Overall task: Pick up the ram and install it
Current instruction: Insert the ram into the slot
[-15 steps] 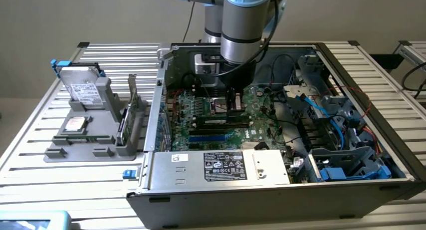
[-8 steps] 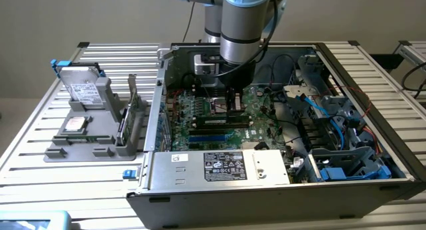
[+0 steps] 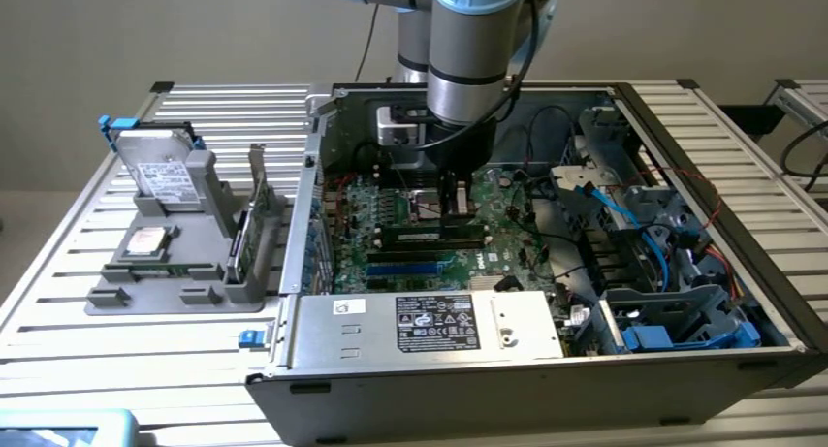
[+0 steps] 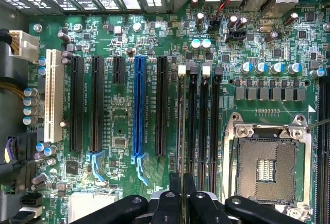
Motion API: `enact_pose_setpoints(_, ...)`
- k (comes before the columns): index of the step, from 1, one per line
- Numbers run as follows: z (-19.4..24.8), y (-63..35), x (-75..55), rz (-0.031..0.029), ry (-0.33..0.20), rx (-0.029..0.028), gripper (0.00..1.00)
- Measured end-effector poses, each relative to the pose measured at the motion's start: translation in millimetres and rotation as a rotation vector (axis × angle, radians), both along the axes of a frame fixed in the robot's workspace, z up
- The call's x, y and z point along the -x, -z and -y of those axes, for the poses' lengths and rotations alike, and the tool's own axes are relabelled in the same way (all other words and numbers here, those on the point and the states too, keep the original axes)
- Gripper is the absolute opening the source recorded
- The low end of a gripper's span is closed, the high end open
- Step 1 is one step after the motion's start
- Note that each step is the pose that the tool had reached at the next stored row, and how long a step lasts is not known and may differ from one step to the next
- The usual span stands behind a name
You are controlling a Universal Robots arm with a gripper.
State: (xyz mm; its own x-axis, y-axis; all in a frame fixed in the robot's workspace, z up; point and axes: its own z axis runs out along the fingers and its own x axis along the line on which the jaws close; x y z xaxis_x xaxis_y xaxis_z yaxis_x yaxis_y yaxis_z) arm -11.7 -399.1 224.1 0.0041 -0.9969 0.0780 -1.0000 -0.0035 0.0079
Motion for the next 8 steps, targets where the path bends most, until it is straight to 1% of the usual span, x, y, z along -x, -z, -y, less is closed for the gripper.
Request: enact_pose_setpoints(8,0.0,0.0,1.5,0.0027,0.0,0.0001,0.14)
